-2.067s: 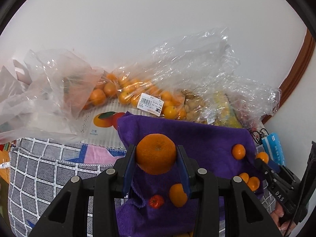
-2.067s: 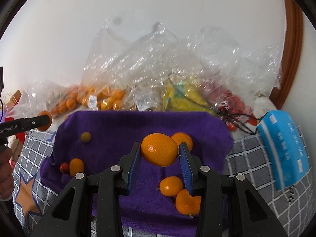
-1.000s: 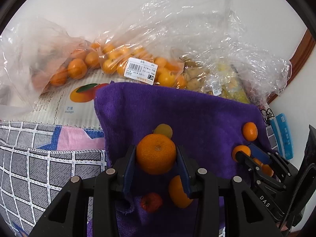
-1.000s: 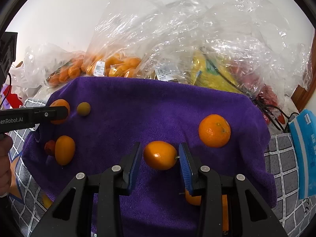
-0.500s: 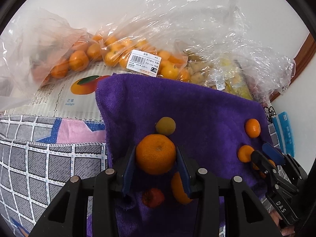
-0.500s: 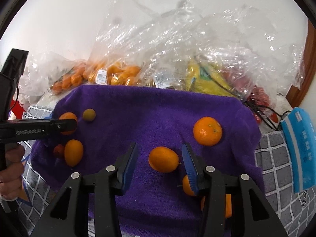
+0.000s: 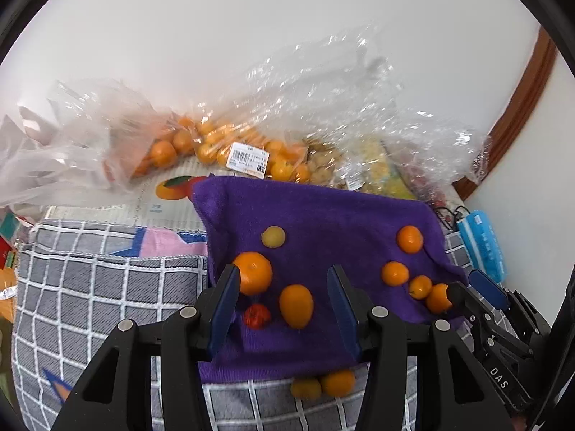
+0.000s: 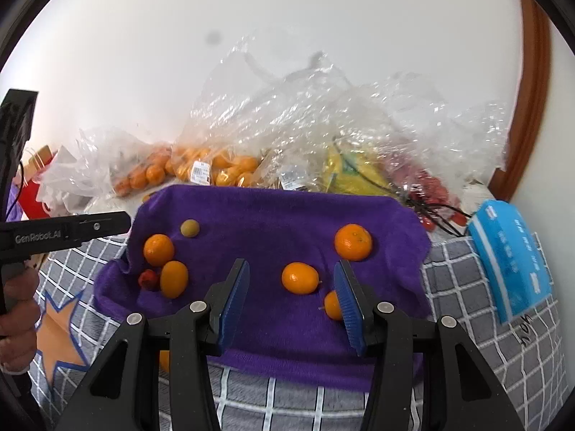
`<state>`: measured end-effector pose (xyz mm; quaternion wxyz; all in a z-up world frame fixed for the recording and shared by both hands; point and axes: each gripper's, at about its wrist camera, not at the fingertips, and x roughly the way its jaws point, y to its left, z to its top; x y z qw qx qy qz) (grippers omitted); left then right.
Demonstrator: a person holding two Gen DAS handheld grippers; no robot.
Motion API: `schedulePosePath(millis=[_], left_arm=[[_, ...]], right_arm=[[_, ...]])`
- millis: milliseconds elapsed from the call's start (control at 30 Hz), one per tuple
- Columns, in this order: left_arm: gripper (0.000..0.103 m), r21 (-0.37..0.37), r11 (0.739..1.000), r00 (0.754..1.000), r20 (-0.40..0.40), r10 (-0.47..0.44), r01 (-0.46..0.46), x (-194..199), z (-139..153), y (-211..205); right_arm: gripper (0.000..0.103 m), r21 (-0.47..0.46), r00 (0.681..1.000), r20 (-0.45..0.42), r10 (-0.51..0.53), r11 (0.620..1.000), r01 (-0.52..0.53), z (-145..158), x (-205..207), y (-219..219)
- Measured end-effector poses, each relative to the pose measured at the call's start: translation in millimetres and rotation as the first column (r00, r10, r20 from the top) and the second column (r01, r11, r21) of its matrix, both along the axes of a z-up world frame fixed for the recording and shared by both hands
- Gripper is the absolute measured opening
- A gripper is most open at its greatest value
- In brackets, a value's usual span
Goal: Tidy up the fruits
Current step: 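Lift both grippers off the towel back toward the loose fruits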
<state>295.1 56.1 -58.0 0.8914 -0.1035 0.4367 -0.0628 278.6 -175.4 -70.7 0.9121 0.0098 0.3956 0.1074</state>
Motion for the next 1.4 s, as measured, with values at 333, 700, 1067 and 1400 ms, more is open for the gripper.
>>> schedulePosePath(millis=[333, 700, 1067, 1400], left_arm=[[0.048, 0.0, 1.0, 0.999, 0.054, 0.005, -0.005, -52.2, 24.2, 0.5], [0.048, -0.004, 1.0, 0.998, 0.06, -0.024, 0.024, -99.8, 19.2, 6.5], [0.048, -0.002, 1.0, 0.999, 0.053, -0.007, 0.007, -132.2, -1.0, 34.0], [0.048, 0.001, 1.0, 1.0, 0.022, 0.016, -0.016, -136.6, -24.5, 60.7]], right_arm=[[0.049, 0.015, 1.0, -0.005, -0.022, 1.0, 0.022, 23.2, -44.8, -0.3], [0.049, 0.024, 0.999, -0.037, -0.011, 1.0, 0.012, 21.5, -81.1, 5.9], [0.049, 0.003, 0.998, -0.059, 0.016, 1.0, -0.016, 7.2, -91.9, 35.5], [0.049, -0.016, 0.993, -0.107, 0.042, 0.999, -0.044, -16.5, -90.3, 62.8]])
